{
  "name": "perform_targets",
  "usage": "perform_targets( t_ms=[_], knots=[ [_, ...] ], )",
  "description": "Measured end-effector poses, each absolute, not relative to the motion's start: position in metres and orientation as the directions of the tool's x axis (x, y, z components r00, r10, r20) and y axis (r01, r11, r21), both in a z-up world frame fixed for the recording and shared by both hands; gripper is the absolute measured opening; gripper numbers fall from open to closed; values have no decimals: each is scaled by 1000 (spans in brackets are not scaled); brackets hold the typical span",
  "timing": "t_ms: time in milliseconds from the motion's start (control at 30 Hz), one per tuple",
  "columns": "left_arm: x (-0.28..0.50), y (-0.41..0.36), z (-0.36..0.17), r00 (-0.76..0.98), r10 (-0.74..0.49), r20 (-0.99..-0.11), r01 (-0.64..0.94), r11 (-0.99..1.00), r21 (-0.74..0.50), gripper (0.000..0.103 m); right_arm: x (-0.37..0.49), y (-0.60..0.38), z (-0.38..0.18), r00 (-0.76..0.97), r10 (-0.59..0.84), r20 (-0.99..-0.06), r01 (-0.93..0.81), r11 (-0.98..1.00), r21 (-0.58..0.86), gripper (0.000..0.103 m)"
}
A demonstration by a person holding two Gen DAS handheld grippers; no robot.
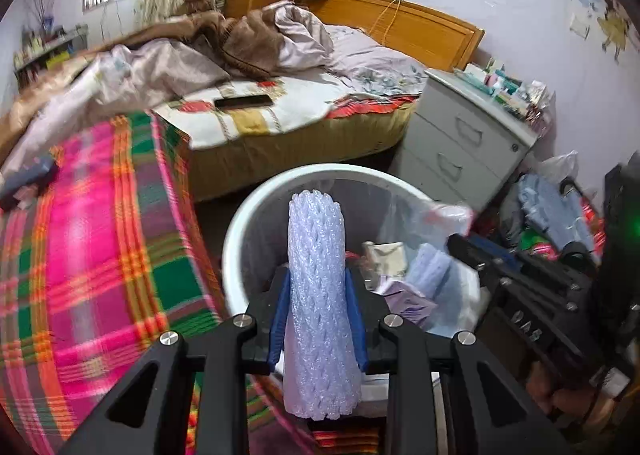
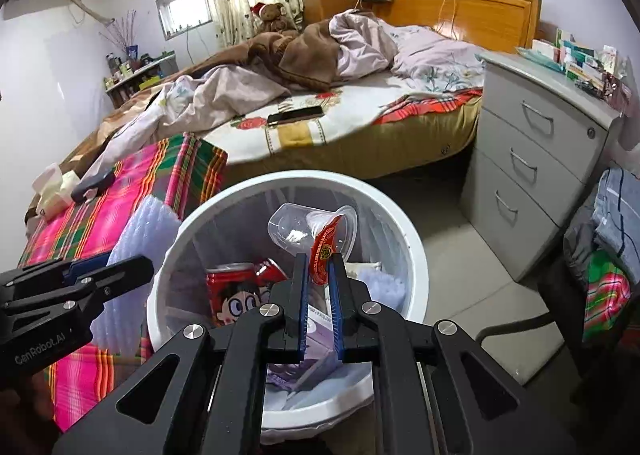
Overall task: Collect trash
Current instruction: 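Open the left tool over the bin while the right tool releases the clear cup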
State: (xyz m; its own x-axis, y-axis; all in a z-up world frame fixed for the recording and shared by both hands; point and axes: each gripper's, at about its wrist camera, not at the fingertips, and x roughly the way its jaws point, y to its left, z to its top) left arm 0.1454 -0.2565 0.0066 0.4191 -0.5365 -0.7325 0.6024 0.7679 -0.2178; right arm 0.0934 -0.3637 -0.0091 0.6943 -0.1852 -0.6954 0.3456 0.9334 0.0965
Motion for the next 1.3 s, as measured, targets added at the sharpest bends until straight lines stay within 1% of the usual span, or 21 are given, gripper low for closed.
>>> perform_targets(
  t_ms=[33,67,133,200,233,267,333,367,400,500,600,700,767,1133,1200,1300],
  knots=[
    [146,-256,6,419,-535,-734,598,770,-221,34,93,-364,-9,692,-180,-699,341,935,97,11],
    [146,-257,5,426,-526,-736,596,775,-209,42,93,-365,-10,688,-181,-703,338,937,90,11],
    [146,-255,3,422,-528,-737,592,776,-217,53,92,-364,-10,682,-195,-705,342,937,72,12],
    [146,-254,3,417,-537,-734,590,774,-231,55,90,-363,-9,683,-193,-704,337,939,69,18],
    [146,-253,3,419,-533,-735,587,777,-228,56,92,-363,-10,682,-196,-705,340,938,67,27],
    [146,-252,3,421,-531,-736,585,779,-227,56,91,-363,-9,684,-200,-702,343,937,66,34],
    [142,-248,5,432,-526,-732,580,784,-221,57,87,-362,-7,693,-193,-695,338,938,76,35],
    [140,-247,6,443,-523,-728,582,786,-211,61,86,-361,-6,695,-193,-692,337,938,78,36],
    [138,-246,8,451,-520,-725,584,786,-201,63,86,-360,-5,696,-195,-691,339,938,76,36],
    [134,-241,11,452,-526,-720,582,786,-209,63,82,-355,-2,703,-198,-683,340,937,79,36],
    [127,-233,15,487,-504,-713,571,802,-177,64,75,-348,2,716,-198,-670,335,939,80,36],
    [118,-224,20,500,-510,-700,569,803,-179,64,68,-339,5,727,-205,-655,332,940,75,36],
    [110,-217,24,527,-501,-686,566,809,-157,67,62,-334,8,739,-202,-642,327,941,82,36],
    [62,-172,34,656,-450,-606,506,858,-89,70,29,-293,11,790,-193,-582,292,953,81,36],
    [52,-166,33,680,-425,-598,489,870,-63,70,24,-286,12,800,-188,-570,285,955,84,37],
    [40,-157,33,716,-395,-575,461,887,-34,71,15,-275,13,816,-194,-544,275,959,70,43]
  ],
)
